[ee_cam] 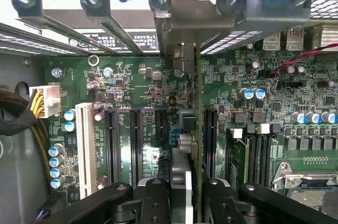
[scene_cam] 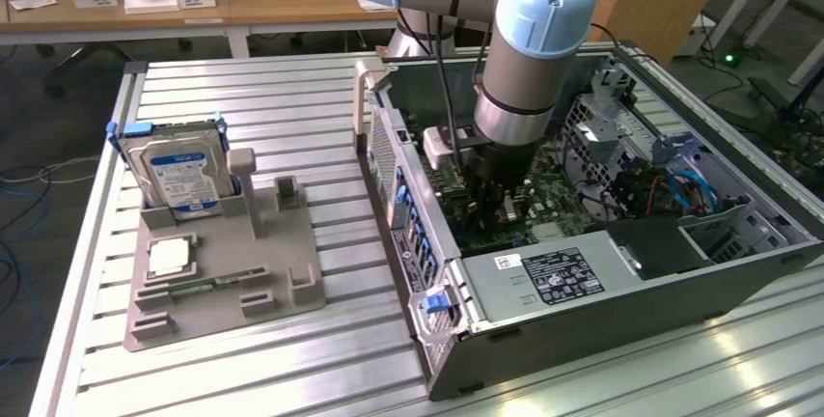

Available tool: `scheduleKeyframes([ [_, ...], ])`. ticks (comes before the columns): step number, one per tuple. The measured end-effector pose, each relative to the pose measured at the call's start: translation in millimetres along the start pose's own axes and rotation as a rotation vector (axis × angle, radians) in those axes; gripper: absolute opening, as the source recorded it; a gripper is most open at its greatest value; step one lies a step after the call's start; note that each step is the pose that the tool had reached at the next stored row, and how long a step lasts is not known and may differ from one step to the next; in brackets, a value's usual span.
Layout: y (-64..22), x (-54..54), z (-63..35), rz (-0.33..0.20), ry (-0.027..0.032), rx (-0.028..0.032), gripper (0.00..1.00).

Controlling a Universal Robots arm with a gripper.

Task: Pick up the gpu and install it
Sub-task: 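Insert the gpu into the slot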

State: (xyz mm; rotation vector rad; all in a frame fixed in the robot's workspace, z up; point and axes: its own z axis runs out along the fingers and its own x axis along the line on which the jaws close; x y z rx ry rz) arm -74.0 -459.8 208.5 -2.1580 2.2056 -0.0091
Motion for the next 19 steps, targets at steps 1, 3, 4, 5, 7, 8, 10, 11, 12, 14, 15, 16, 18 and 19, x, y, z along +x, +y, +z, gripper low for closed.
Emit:
scheduleKeyframes([
  [1,0.0,0.0,0.0,0.0,0.0,0.0,0.28],
  [3,0.0,0.0,0.0,0.0,-0.0001,0.0001,0.28],
  [4,0.0,0.0,0.0,0.0,-0.0001,0.0,0.28],
  [5,0.0,0.1,-0.1,0.0,0.0001,-0.0001,0.28],
  [7,0.1,0.1,-0.1,0.0,-0.0002,-0.0002,0.28],
  [8,0.1,-0.3,1.3,0.0,-0.0052,0.0013,0.29],
  [10,-0.1,-0.5,0.6,0.0,-0.0044,0.0011,0.34],
  [11,0.0,-0.2,-0.3,0.0,-0.0028,0.0007,0.34],
  [12,-0.1,-0.1,-1.5,0.0,-0.0024,0.0008,0.34],
  [14,-0.4,-0.3,-7.2,0.0,-0.0023,0.0013,0.34],
  [15,-0.6,-0.4,-11.6,0.0,-0.0022,0.0016,0.34],
  [16,-0.7,-0.6,-16.0,0.0,-0.0024,0.0018,0.34],
  [18,-1.1,-0.9,-25.1,0.0,-0.0022,0.0021,0.34],
  [19,-1.3,-1.1,-29.5,0.0,-0.0022,0.0024,0.34],
])
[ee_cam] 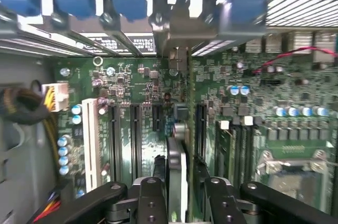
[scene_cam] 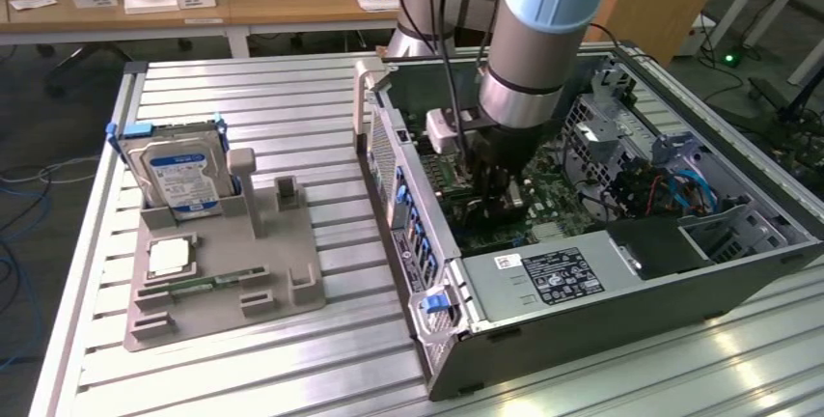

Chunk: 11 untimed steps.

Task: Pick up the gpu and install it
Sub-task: 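Insert the gpu into the slot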

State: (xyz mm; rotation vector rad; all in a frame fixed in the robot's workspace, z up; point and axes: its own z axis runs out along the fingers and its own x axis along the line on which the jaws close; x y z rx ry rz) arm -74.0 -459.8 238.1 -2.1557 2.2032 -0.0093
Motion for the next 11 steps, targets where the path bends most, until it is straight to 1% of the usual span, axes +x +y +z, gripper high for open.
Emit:
scheduleKeyframes([
  [6,-1.2,-1.0,-26.9,0.0,0.0001,0.002,0.34],
  [9,-1.8,-1.5,-38.0,0.0,0.0001,0.0037,0.34],
  [11,-1.9,-1.6,-42.2,0.0,0.0,0.0041,0.34],
])
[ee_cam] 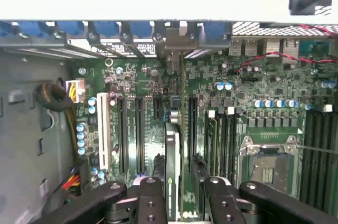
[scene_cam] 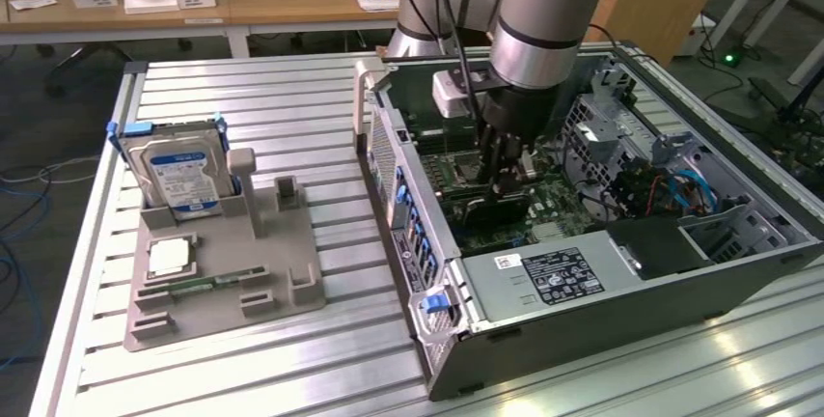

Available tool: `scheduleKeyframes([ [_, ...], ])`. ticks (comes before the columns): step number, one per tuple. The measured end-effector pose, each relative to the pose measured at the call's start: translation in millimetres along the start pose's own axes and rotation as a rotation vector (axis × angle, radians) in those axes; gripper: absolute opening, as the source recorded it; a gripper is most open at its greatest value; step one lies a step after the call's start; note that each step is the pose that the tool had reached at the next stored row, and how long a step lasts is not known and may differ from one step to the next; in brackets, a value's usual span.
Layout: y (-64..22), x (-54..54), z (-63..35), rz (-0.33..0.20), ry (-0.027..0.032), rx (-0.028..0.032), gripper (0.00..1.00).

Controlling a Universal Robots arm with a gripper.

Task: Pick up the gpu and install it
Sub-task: 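Insert the gpu into the slot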

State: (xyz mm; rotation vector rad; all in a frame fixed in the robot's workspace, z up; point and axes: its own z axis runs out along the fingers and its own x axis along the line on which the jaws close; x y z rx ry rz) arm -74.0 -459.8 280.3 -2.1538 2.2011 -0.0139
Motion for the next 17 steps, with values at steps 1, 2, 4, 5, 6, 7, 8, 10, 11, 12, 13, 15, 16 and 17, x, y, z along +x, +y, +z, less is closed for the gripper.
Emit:
scheduleKeyframes([
  [1,0.0,0.0,0.1,0.0,-0.0002,0.0002,0.34],
  [2,0.0,0.0,0.1,0.0,-0.0004,0.0002,0.34],
  [4,0.0,0.0,0.1,0.0,-0.0004,0.0003,0.33],
  [5,0.0,0.0,0.0,0.0,-0.0003,0.0002,0.33],
  [6,0.0,0.0,0.0,0.0,-0.0003,0.0002,0.26],
  [7,0.0,0.0,0.0,0.0,-0.0003,0.0002,0.2],
  [8,0.0,0.0,0.0,0.0,-0.0003,0.0001,0.15],
  [10,0.0,0.0,0.0,0.0,-0.0003,0.0002,0.11],
  [11,0.0,0.0,0.0,0.0,-0.0003,0.0001,0.11],
  [12,0.0,0.0,0.0,0.0,-0.0003,0.0001,0.11],
  [13,0.0,0.0,0.0,0.0,-0.0002,0.0002,0.11],
  [15,0.0,0.0,0.0,0.0,-0.0003,0.0002,0.11],
  [16,0.0,0.0,0.0,0.0,-0.0003,0.0002,0.11],
  [17,0.0,0.0,0.0,0.0,-0.0002,0.0001,0.11],
])
